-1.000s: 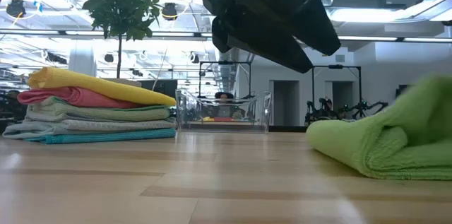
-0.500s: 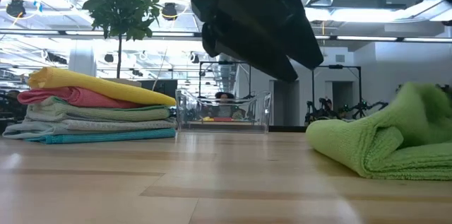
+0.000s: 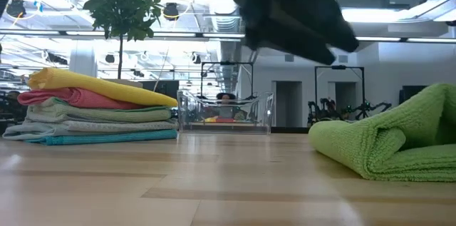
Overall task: Fold microfiber towels
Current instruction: Fold the green microfiber cloth
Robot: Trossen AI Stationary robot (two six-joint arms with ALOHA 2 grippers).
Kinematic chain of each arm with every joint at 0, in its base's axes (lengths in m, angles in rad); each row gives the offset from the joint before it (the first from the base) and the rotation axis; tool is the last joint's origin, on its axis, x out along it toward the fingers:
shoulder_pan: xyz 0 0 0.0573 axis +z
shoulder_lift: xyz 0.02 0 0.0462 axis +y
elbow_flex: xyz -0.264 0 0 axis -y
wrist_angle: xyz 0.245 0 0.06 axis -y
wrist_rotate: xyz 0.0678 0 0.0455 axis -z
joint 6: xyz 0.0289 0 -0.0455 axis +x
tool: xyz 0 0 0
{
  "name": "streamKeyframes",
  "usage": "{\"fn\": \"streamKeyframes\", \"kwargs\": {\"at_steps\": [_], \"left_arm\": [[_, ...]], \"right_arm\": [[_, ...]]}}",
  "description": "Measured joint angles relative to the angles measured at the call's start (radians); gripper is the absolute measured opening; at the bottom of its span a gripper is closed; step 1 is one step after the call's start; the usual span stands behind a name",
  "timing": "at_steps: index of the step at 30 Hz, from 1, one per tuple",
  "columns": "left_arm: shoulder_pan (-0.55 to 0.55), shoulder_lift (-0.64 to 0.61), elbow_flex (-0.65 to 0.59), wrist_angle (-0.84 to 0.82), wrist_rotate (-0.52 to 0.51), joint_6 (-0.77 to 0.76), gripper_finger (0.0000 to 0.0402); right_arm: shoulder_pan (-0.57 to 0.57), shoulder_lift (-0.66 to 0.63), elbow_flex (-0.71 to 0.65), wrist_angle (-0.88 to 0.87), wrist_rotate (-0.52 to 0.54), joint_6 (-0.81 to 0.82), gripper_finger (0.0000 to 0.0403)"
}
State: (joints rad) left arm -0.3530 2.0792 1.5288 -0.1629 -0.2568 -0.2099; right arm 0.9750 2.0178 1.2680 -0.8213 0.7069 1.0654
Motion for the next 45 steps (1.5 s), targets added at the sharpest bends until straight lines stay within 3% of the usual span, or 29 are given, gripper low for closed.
{"fn": "streamKeyframes", "kwargs": {"at_steps": [8, 14, 24, 34, 38, 45], "left_arm": [[0.132, 0.013, 0.0, 0.076, 0.097, 0.168, 0.0221], [0.164, 0.065, 0.001, 0.149, 0.205, 0.281, 0.0226], [0.2, 0.137, 0.0, 0.17, 0.195, 0.303, 0.0226], [0.211, 0.189, 0.0, 0.176, 0.256, 0.303, 0.0224], [0.209, 0.189, 0.001, 0.173, 0.258, 0.306, 0.0201], [0.207, 0.18, 0.008, 0.176, 0.24, 0.296, 0.0116]], "right_arm": [[-0.001, 0.0, 0.0, 0.003, 0.001, 0.008, 0.0018], [-0.007, 0.0, -0.001, 0.002, 0.001, 0.008, 0.0015], [-0.01, 0.0, -0.001, 0.013, -0.001, 0.009, 0.0021], [-0.009, 0.0, -0.001, 0.018, -0.003, 0.027, 0.0022], [-0.009, 0.0, -0.001, 0.015, -0.002, 0.026, 0.0021], [-0.009, 0.0, -0.001, 0.013, -0.002, 0.035, 0.002]]}}
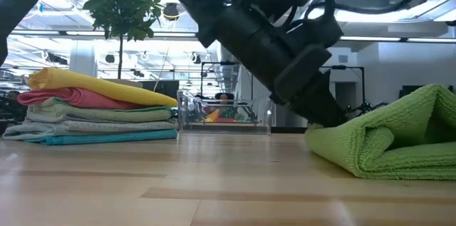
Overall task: Fold microfiber towels
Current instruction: Fold the green microfiber cloth
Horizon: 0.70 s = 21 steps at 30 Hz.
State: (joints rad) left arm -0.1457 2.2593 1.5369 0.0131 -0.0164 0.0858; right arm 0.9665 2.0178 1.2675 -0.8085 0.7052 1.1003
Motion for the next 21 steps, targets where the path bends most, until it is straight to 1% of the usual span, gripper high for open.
{"fn": "streamKeyframes", "kwargs": {"at_steps": [5, 9, 11, 16, 21], "left_arm": [[-0.01, 0.0, 0.029, -0.01, -0.041, 0.006, 0.0058], [-0.013, -0.001, 0.06, -0.09, -0.047, 0.008, 0.001], [-0.013, -0.001, 0.074, -0.137, -0.047, -0.001, 0.0005], [-0.02, -0.001, 0.077, -0.183, -0.056, -0.001, 0.0002], [-0.029, -0.019, 0.076, -0.228, -0.144, -0.01, 0.0001]], "right_arm": [[0.0, 0.0, 0.0, 0.0, 0.0, 0.007, 0.0022], [0.001, 0.0, 0.0, -0.001, 0.0, 0.007, 0.0019], [0.001, 0.0, 0.0, -0.001, 0.0, 0.007, 0.002], [0.001, 0.0, 0.0, -0.002, 0.0, 0.007, 0.0025], [0.001, 0.0, 0.0, -0.002, 0.0, 0.007, 0.002]]}}
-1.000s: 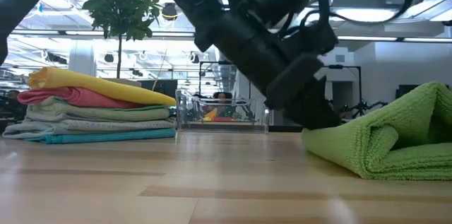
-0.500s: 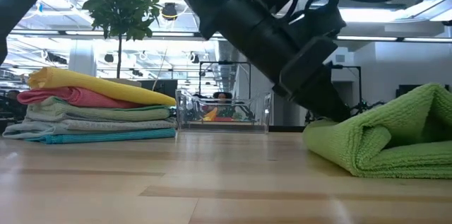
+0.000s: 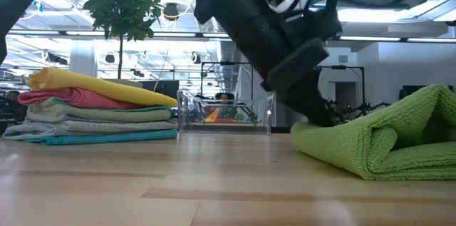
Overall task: Fold microfiber towels
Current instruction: Fold the green microfiber cloth
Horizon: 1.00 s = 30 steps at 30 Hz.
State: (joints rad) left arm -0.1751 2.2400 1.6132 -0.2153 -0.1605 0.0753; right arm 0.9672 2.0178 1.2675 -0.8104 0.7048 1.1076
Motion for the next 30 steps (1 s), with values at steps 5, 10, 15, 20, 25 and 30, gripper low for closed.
{"fn": "streamKeyframes", "kwargs": {"at_steps": [5, 10, 15, 20, 25, 30], "left_arm": [[-0.006, -0.062, 0.001, -0.037, -0.067, -0.001, 0.0], [-0.022, -0.1, 0.003, -0.078, -0.088, -0.007, 0.0], [-0.022, -0.098, -0.065, -0.1, -0.106, -0.061, 0.0], [-0.028, -0.096, -0.112, -0.102, -0.17, -0.098, 0.0], [-0.03, -0.095, -0.125, -0.073, -0.196, -0.149, 0.0004], [-0.03, -0.095, -0.088, -0.098, -0.245, -0.149, 0.0011]], "right_arm": [[0.0, 0.0, 0.0, -0.001, 0.0, 0.011, 0.0021], [0.0, 0.0, 0.0, 0.0, 0.0, 0.011, 0.0027], [-0.007, 0.0, 0.0, 0.003, 0.001, 0.011, 0.0023], [-0.02, 0.0, 0.0, 0.0, 0.008, 0.004, 0.0024], [-0.035, 0.0, 0.0, -0.02, 0.002, 0.039, 0.0043], [-0.032, -0.029, 0.003, -0.101, 0.009, 0.151, 0.0074]]}}
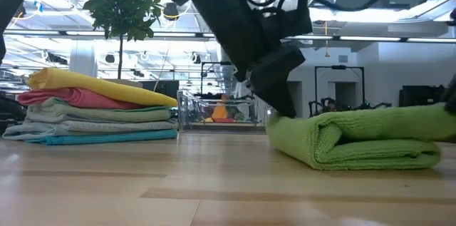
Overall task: Fold microfiber towels
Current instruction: Fold the green microfiber cloth
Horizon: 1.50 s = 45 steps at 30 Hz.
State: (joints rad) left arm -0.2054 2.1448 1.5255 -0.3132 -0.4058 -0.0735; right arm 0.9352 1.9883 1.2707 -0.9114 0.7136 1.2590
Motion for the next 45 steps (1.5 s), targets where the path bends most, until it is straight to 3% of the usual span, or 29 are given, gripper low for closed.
{"fn": "streamKeyframes", "kwargs": {"at_steps": [6, 14, 19, 23, 29, 33, 35, 40, 45], "left_arm": [[-0.011, 0.0, 0.038, -0.028, -0.022, 0.007, 0.0029], [-0.017, -0.01, 0.038, -0.088, -0.039, -0.004, 0.0084], [-0.05, -0.098, 0.039, -0.075, 0.101, -0.071, 0.0117], [-0.094, -0.136, 0.039, -0.025, 0.248, -0.105, 0.0133], [-0.182, -0.095, 0.039, 0.105, 0.296, -0.061, 0.0139], [-0.221, -0.062, 0.038, 0.111, 0.229, -0.047, 0.0139], [-0.234, -0.055, 0.039, 0.107, 0.184, -0.057, 0.0139], [-0.255, -0.04, 0.038, 0.085, 0.138, -0.086, 0.0139], [-0.269, -0.029, 0.038, 0.076, 0.118, -0.098, 0.0139]], "right_arm": [[0.042, -0.058, 0.002, -0.13, 0.074, 0.107, 0.0139], [0.026, -0.068, -0.071, -0.233, 0.077, 0.35, 0.0207], [0.026, -0.159, -0.227, -0.176, 0.08, 0.552, 0.0228], [0.018, -0.338, -0.352, -0.163, 0.074, 0.618, 0.0231], [-0.049, -0.617, -0.61, 0.19, 0.018, 0.434, 0.023], [-0.13, -0.69, -0.753, 0.544, -0.041, 0.242, 0.023], [-0.18, -0.681, -0.782, 0.645, -0.091, 0.157, 0.023], [-0.265, -0.592, -0.787, 0.686, -0.189, 0.051, 0.023], [-0.297, -0.528, -0.787, 0.791, -0.205, -0.026, 0.023]]}}
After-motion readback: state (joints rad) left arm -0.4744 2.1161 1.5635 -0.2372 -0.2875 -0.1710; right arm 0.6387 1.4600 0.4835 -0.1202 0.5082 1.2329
